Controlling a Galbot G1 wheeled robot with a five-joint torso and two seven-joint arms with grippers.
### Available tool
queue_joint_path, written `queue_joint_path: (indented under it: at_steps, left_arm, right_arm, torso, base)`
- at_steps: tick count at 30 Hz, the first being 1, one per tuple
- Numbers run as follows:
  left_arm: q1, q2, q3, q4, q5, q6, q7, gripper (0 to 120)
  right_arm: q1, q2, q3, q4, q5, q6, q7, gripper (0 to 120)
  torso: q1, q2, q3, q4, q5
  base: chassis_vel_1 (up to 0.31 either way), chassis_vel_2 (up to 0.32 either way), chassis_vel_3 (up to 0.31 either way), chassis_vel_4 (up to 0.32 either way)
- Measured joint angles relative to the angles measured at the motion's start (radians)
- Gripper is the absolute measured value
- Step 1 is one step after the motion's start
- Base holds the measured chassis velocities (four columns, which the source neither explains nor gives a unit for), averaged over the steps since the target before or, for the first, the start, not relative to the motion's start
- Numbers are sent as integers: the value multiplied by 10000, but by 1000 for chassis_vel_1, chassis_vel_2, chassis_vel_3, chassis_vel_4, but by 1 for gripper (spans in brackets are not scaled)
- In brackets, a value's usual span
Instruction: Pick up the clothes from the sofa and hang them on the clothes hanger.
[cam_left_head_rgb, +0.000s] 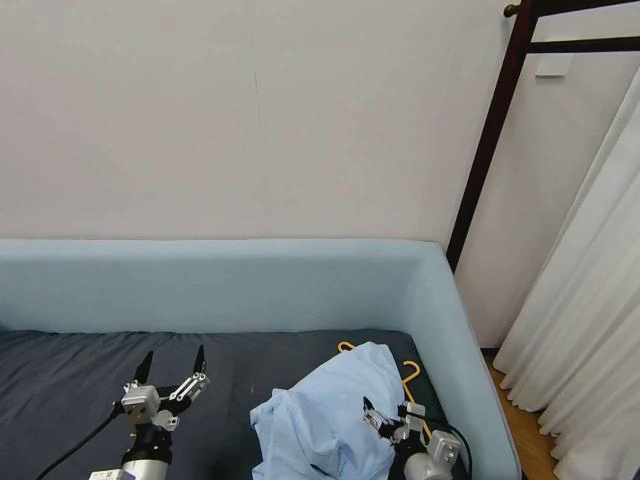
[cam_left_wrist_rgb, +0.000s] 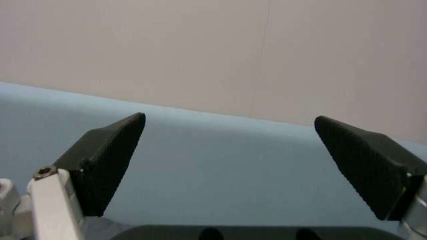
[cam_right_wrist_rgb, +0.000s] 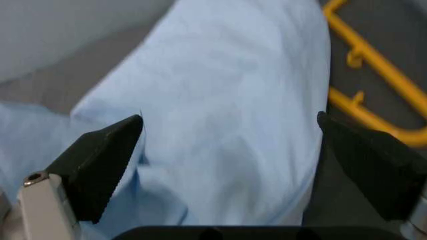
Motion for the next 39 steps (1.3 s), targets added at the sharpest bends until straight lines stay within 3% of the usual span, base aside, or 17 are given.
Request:
queue_joint_path:
  at_steps: [4,8,14,21,39]
  left_arm:
    - [14,11,47,109,-2,-26,6,100]
    - [-183,181,35,122,-32,6,7,100]
    - [-254,411,42,159,-207,15,-10,100]
    - [-500,449,315,224,-217,154,-28,100]
    - [-497,266,472,399,-116,14,-176,100]
  right_arm:
    - [-39,198,48,-261,1016,-24,169,100]
    - [156,744,150,-748,1814,1081,708,100]
    - [21,1203,174,-1022,1499,1299,1527,100]
    - [3,1506,211,-1585,1061,1234,1515,99]
    - [182,1938,-36,-2242,228,1424,1154,35]
  torso:
    - [0,0,0,1,-2]
    - [0,0,0,3,0]
    - [0,0,-1,1,-2]
    - [0,0,0,0,-2]
    - [0,0,-1,1,-2]
  base:
    - [0,0,0,0]
    - [0,0,0,0]
    - [0,0,0,0]
    - [0,0,0,0]
    - [0,0,0,0]
